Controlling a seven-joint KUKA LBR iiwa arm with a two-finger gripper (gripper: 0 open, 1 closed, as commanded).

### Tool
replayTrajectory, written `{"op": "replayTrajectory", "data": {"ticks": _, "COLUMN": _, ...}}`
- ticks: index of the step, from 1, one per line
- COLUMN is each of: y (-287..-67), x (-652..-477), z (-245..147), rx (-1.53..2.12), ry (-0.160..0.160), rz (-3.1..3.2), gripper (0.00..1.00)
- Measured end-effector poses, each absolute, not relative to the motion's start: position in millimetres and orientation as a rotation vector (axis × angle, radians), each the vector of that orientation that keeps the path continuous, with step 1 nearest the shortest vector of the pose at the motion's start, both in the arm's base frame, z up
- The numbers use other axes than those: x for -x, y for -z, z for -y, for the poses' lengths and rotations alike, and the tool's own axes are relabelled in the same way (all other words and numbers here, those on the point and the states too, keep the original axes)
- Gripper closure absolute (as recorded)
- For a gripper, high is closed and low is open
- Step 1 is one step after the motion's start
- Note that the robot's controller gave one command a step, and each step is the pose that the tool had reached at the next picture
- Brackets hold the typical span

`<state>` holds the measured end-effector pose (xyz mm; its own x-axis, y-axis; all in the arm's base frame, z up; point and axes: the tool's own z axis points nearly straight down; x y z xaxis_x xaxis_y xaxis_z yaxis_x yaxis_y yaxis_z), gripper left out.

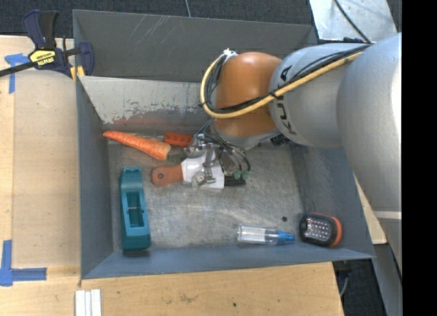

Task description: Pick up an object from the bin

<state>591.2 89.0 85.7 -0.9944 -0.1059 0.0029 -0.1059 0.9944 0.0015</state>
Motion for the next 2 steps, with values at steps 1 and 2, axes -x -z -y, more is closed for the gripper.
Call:
{"op": "replayTrajectory", "data": {"ticks": 1, "y": -85.7, "x": -591.3, "z": -89.0, "rx": -0.166, "ry": 0.002, "rz": 3.134, "gripper": 1.0}}
{"op": "replayTrajectory", "data": {"ticks": 2, "y": -230.9, "x": -596.8, "z": -89.5, "rx": -0.162, "ry": 0.0, "rz": 3.141, "gripper": 1.0}}
